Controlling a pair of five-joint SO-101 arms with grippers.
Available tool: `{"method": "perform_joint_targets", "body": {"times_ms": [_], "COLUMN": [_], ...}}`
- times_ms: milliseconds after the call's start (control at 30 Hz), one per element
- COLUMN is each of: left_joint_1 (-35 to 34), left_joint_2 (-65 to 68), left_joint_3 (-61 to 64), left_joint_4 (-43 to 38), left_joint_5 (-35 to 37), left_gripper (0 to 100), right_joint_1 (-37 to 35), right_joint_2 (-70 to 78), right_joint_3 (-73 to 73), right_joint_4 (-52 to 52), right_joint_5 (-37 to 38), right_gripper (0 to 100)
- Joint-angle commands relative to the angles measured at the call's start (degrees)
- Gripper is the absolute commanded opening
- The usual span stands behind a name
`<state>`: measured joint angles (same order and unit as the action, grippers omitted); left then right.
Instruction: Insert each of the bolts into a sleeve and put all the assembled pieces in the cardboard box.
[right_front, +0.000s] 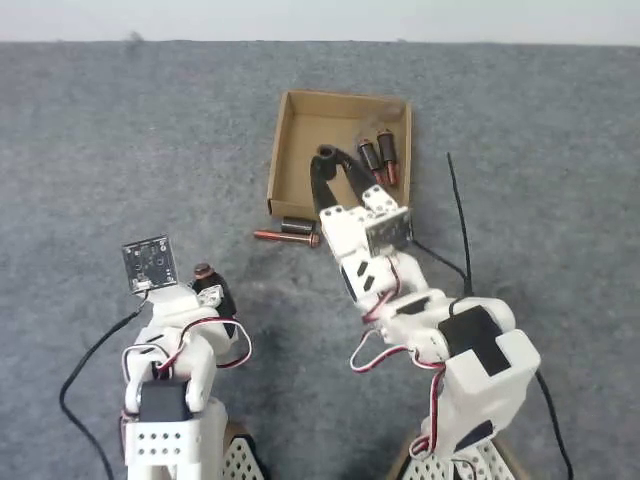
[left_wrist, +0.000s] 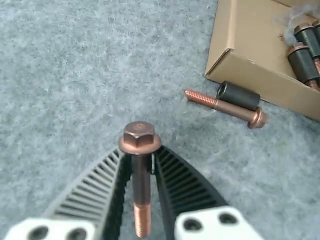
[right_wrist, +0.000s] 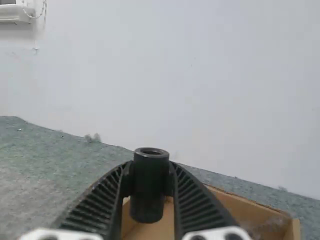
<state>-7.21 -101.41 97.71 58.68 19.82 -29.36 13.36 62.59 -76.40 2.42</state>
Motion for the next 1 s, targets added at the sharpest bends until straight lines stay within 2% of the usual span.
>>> {"method": "perform_joint_targets", "body": {"times_ms": [0, 267, 600, 967], "left_joint_1": [0.0, 0.0, -0.2, -0.3], "left_joint_2": [-1.7, -1.7, -1.7, -1.7], "left_joint_3": [-1.0, -1.0, -1.0, -1.0], "left_joint_4": [-2.1, -2.0, -1.8, -2.0], "left_joint_5": [-0.7, -0.7, -0.7, -0.7], "left_gripper": [1, 1, 1, 1], "right_joint_1": [-1.8, -5.7, -5.7, -5.7], "right_joint_2": [-0.9, -0.8, -0.8, -0.9], "right_joint_3": [4.0, 17.5, 30.2, 31.6], "right_joint_4": [-5.9, -15.9, -23.6, -23.6], "right_joint_5": [0.9, 0.9, 0.4, -2.2], "right_gripper": [0.7, 0.7, 0.7, 0.7]}}
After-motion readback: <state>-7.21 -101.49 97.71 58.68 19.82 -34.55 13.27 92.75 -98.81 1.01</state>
